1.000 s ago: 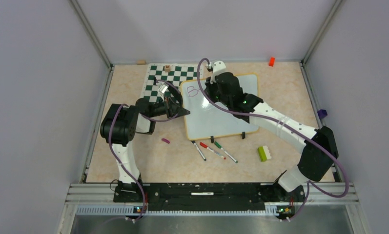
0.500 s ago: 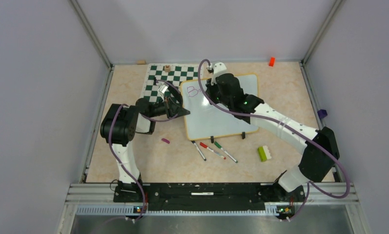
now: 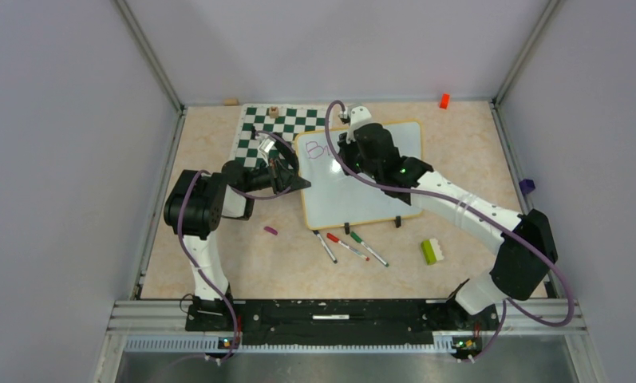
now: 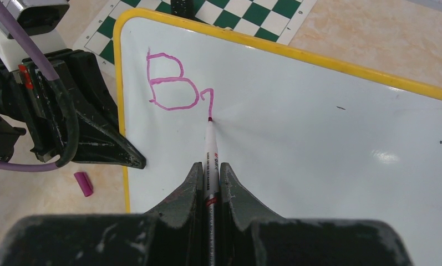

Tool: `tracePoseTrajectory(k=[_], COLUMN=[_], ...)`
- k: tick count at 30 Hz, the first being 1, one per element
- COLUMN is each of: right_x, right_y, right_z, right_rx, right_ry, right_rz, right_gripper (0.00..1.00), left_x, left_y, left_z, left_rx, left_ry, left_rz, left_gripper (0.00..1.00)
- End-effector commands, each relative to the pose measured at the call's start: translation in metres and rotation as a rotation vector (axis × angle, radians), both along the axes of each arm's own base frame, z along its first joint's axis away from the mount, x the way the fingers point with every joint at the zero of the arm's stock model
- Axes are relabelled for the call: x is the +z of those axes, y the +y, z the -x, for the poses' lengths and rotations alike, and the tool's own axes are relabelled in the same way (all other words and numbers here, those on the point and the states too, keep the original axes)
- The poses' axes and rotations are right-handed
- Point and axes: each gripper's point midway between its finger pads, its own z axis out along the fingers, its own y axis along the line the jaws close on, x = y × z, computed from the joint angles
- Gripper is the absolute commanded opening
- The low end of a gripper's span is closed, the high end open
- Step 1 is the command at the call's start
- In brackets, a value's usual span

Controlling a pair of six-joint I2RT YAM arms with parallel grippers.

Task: Write a sentence on the whiteboard

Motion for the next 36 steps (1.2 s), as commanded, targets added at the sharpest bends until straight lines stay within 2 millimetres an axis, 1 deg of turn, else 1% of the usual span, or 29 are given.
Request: tracePoseTrajectory(k=[1, 10, 15, 19, 24, 30, 33, 36], right_x=[0.014, 0.018, 0.019, 0.024, 0.029, 0.031, 0.037, 0.047], right_y=[-0.002, 0.004, 0.003, -0.001, -0.002, -0.005, -0.005, -0.005], right_z=[-0.001, -0.013, -0.018, -0.022, -0.024, -0.021, -0.016, -0.009], right_rx=[-0.014, -0.027, -0.043, -0.073, -0.08, -0.085, -0.069, -0.047], right_ry=[-0.036, -0.051, -0.06, -0.077, -0.087, -0.082, -0.085, -0.1], right_rz=[-0.01, 0.001, 0.01, 0.017, 0.02, 0.014, 0.0, -0.034], right_gripper=[0.0, 0.0, 0.0, 0.0, 0.0, 0.0, 0.0, 0.0], left_x=[0.02, 0.02, 0.02, 0.02, 0.02, 0.02, 0.021, 0.02], left_y=[-0.001, -0.001, -0.001, -0.001, -0.001, -0.001, -0.001, -0.001], left_z=[0.007, 0.007, 0.007, 0.007, 0.007, 0.007, 0.008, 0.007], left_rx=[-0.029, -0.031, -0.032, -0.032, -0.031, -0.032, -0.032, -0.031], left_ry=[-0.143, -0.142, -0.142, -0.146, -0.145, -0.143, -0.146, -0.143], left_rz=[0.011, 0.011, 0.011, 0.011, 0.011, 0.011, 0.011, 0.011], left_gripper=[0.0, 0.0, 0.0, 0.0, 0.0, 0.0, 0.0, 0.0])
